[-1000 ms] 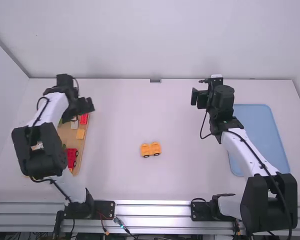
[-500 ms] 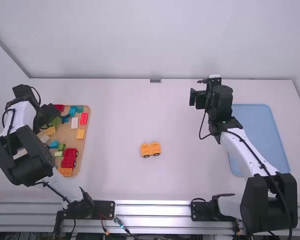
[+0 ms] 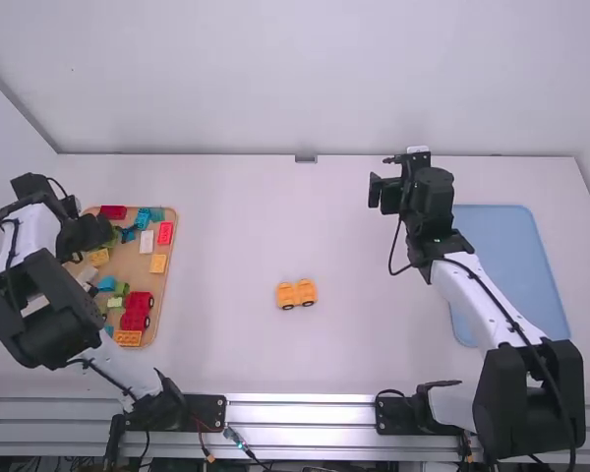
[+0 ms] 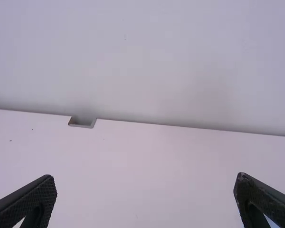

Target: Assemble lego blocks to make yellow taxi

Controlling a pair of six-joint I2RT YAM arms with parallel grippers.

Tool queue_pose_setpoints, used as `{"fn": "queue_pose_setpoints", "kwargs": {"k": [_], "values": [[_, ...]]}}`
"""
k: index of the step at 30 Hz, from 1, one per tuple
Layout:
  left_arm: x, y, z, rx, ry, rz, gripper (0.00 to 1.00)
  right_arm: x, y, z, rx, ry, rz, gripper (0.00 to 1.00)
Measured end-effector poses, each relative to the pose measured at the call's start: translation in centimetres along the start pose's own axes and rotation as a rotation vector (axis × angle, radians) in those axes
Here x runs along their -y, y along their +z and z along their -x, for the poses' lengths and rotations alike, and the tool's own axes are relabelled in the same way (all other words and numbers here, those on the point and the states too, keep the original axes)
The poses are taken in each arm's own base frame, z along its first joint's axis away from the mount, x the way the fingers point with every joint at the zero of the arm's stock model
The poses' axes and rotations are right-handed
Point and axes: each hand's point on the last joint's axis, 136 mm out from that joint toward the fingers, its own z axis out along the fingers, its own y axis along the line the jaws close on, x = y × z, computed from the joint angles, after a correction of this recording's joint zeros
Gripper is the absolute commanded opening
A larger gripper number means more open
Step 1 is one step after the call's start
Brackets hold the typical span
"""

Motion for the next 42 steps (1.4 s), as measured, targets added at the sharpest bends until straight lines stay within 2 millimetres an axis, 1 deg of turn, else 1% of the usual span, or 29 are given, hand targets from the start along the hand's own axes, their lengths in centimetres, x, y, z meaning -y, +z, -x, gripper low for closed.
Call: {"fn": "queue_pose_setpoints", "kwargs": {"k": [4, 7, 9, 12, 13, 14, 17, 18, 21, 22, 23, 24, 26, 27, 28, 29, 30, 31, 34, 36, 37, 39, 42], "values": [[2.1, -0.1, -0.2, -0.011, -0.066, -0.117, 0.99, 0.0, 0.0, 0.0, -0.001, 0.004, 0.0, 0.99], [2.5, -0.2, -0.3, -0.021, -0.16, -0.142, 0.99, 0.0, 0.0, 0.0, 0.0, 0.002, -0.002, 0.99], [1.9, -0.1, -0.5, -0.034, -0.265, -0.102, 0.99, 0.0, 0.0, 0.0, 0.0, 0.001, -0.002, 0.99], [0.1, 0.0, -1.8, -0.07, -0.486, 0.02, 0.99, 0.0, 0.0, 0.0, -0.001, 0.001, -0.002, 0.99], [0.0, 0.0, -1.8, -0.07, -0.495, 0.025, 0.99, 0.0, 0.0, 0.0, -0.001, 0.004, 0.001, 0.99], [-0.7, 0.0, -2.2, -0.073, -0.572, 0.072, 0.99, 0.0, 0.0, 0.0, -0.001, 0.002, 0.0, 0.99], [-1.4, 0.3, -2.5, -0.066, -0.663, 0.118, 0.99, 0.0, 0.0, 0.0, -0.001, 0.002, -0.002, 0.99], [-1.7, 0.7, -2.5, -0.062, -0.699, 0.136, 0.99, 0.0, 0.0, 0.0, -0.001, 0.001, -0.002, 0.99], [-2.1, 1.8, -2.5, -0.065, -0.746, 0.158, 1.0, 0.0, 0.0, 0.0, -0.001, 0.004, -0.002, 0.99], [-2.3, 2.4, -2.5, -0.071, -0.761, 0.162, 0.96, 0.1, 0.0, 0.0, -0.001, 0.002, -0.003, 0.99], [-2.3, 2.4, -2.5, -0.071, -0.761, 0.162, 0.96, 0.1, 0.0, 0.0, -0.001, 0.002, -0.003, 0.99], [-2.4, 3.4, -2.9, -0.088, -0.79, 0.171, 0.89, 0.0, 0.0, 0.0, -0.001, 0.005, 0.0, 0.99], [-2.7, 4.1, -3.2, -0.1, -0.819, 0.179, 0.83, 0.1, 0.0, 0.0, -0.002, 0.002, -0.003, 0.99], [-2.9, 4.3, -3.1, -0.095, -0.839, 0.18, 0.8, 0.1, 0.0, 0.0, -0.002, 0.003, -0.001, 0.99], [-3.1, 4.3, -3.0, -0.09, -0.848, 0.179, 0.8, 0.1, 0.0, -0.1, -0.002, 0.004, -0.001, 0.99], [-3.3, 4.4, -2.6, -0.074, -0.864, 0.176, 0.77, 0.1, 0.0, -0.1, -0.002, 0.005, -0.004, 0.99], [-3.6, 4.4, -2.2, -0.055, -0.882, 0.17, 0.72, 0.1, 0.0, -0.1, -0.003, 0.004, -0.002, 0.99], [-3.9, 4.4, -1.8, -0.038, -0.892, 0.166, 0.71, 0.1, 0.0, -0.1, -0.005, 0.001, -0.001, 0.99], [-4.4, 4.4, -1.4, -0.017, -0.91, 0.163, 0.72, 0.1, 0.0, -0.2, -0.008, 0.003, -0.002, 0.99], [-4.4, 4.4, -1.2, -0.007, -0.917, 0.159, 0.75, 0.2, 0.0, -0.2, -0.008, 0.005, -0.002, 0.99], [-4.4, 4.4, -0.8, 0.008, -0.917, 0.153, 0.81, 0.2, 0.0, -0.2, -0.008, 0.004, -0.004, 0.99], [-4.3, 4.5, -0.1, 0.027, -0.922, 0.13, 0.82, 0.3, 0.0, -0.2, -0.008, 0.006, -0.006, 0.99], [-4.0, 4.8, 0.1, 0.029, -0.922, 0.107, 0.84, 0.3, 0.0, -0.2, -0.009, 0.003, -0.006, 0.99]]}}
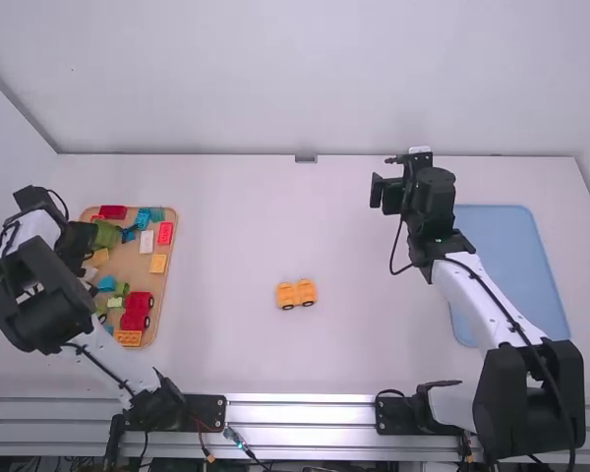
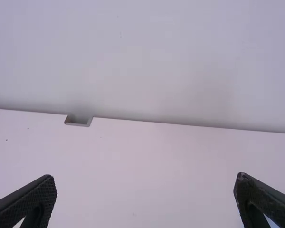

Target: Assemble lego blocks to make yellow taxi

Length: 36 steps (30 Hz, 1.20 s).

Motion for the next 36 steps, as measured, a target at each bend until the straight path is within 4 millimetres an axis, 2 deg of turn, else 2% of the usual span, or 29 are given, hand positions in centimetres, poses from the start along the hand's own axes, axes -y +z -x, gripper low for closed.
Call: {"fn": "queue_pose_setpoints", "kwargs": {"k": [6, 13, 29, 36], "values": [[0.0, 1.5, -0.8, -0.042, 0.001, 0.002, 0.8, 0.0, 0.0, -0.5, -0.022, 0.001, -0.003, 0.99], [0.4, 1.5, -0.4, -0.029, -0.008, -0.018, 0.79, 0.0, 0.0, -0.6, -0.023, 0.003, -0.001, 0.99], [-0.1, 1.5, -1.0, -0.04, -0.006, 0.014, 0.76, 0.0, 0.0, -1.0, -0.042, 0.001, 0.0, 0.99], [-0.6, 2.3, -1.4, -0.029, 0.0, 0.021, 0.76, 0.0, 0.0, -1.1, -0.044, 0.0, -0.003, 0.99]]}}
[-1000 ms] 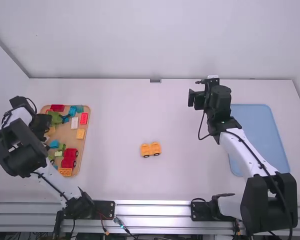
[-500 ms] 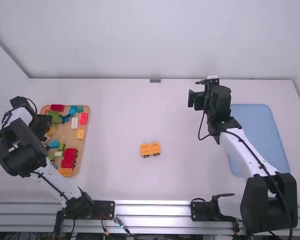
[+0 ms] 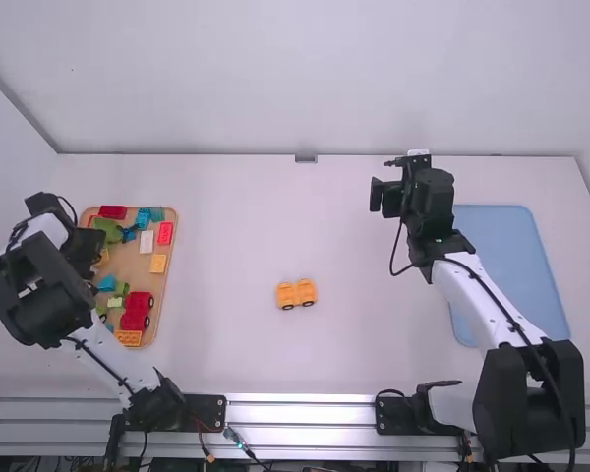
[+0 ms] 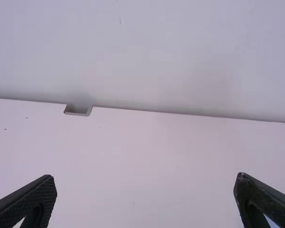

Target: Assemble lego blocks to make yellow taxi

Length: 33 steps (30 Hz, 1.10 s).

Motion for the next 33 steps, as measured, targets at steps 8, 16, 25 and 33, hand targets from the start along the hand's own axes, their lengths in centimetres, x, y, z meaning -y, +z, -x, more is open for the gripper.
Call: {"fn": "queue_pose_setpoints", "kwargs": {"k": [8, 16, 25, 33], "values": [[-0.4, 0.1, 0.0, 0.01, 0.004, 0.018, 0.76, -0.1, 0.0, 0.0, 0.0, 0.004, 0.004, 0.99], [-1.5, 0.1, -0.6, -0.015, 0.034, 0.062, 0.75, 0.0, 0.0, 0.0, 0.0, 0.001, 0.002, 0.99], [-0.8, 0.2, -0.6, -0.018, 0.025, 0.03, 0.8, 0.0, 0.0, 0.0, -0.001, 0.001, 0.003, 0.99], [0.6, 0.1, -1.8, -0.102, -0.139, -0.05, 0.99, -0.1, 0.0, 0.0, 0.0, 0.003, 0.003, 0.99]]}}
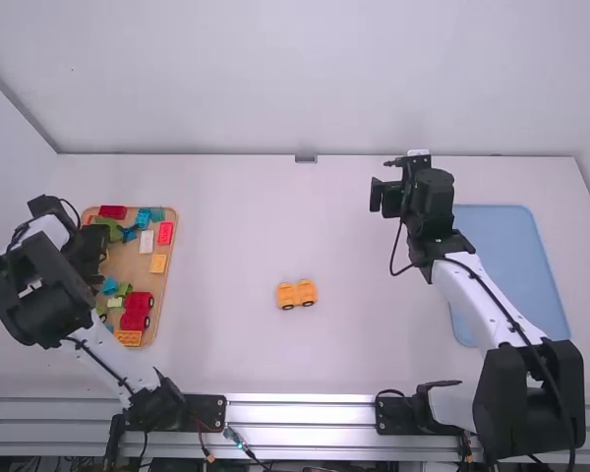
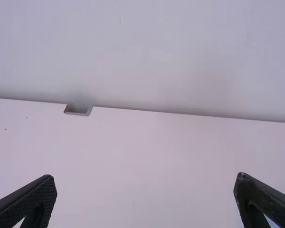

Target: Assemble lego blocks to make yellow taxi

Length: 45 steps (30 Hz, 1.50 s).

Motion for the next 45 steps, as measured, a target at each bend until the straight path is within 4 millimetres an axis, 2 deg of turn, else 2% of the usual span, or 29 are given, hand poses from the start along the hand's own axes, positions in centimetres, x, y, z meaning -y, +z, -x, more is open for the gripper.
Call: {"fn": "queue_pose_setpoints", "kwargs": {"k": [5, 7, 11, 15, 23, 28, 32, 37, 39, 42, 45], "values": [[3.1, -0.2, 1.0, 0.03, 0.064, -0.133, 1.0, 0.0, 0.0, 0.0, 0.0, 0.0, -0.003, 0.99], [4.1, -0.4, 0.9, 0.026, 0.106, -0.182, 0.96, 0.0, 0.0, 0.0, 0.0, -0.002, 0.0, 0.99], [4.1, -0.4, 0.4, 0.001, 0.131, -0.185, 0.97, 0.0, 0.0, 0.0, 0.0, 0.002, -0.002, 0.99], [2.9, -1.1, -0.1, -0.037, 0.119, -0.112, 0.99, 0.0, 0.0, 0.0, 0.001, -0.002, 0.0, 0.99], [5.3, -5.5, 2.6, 0.05, 0.124, -0.089, 0.99, 0.0, 0.0, 0.0, 0.001, -0.001, -0.002, 0.99], [5.0, -6.9, 3.5, 0.091, 0.117, -0.043, 1.0, 0.0, 0.0, 0.0, 0.001, 0.033, -0.002, 0.99], [4.7, -7.1, 4.3, 0.132, 0.118, -0.023, 1.0, 0.0, 0.0, 0.0, 0.001, 0.059, 0.0, 0.99], [4.0, -7.1, 4.4, 0.139, 0.134, 0.015, 0.95, 0.0, 0.0, 0.0, 0.0, 0.07, -0.001, 0.99], [3.7, -6.9, 4.4, 0.14, 0.155, 0.03, 0.96, 0.0, 0.0, 0.0, 0.001, 0.074, -0.002, 0.99], [3.2, -5.9, 4.3, 0.109, 0.186, 0.081, 0.96, 0.0, 0.0, 0.0, 0.001, 0.077, -0.001, 0.99], [3.0, -3.9, 4.3, 0.053, 0.207, 0.149, 0.9, 0.0, 0.0, 0.0, 0.001, 0.091, 0.0, 0.99]]}}
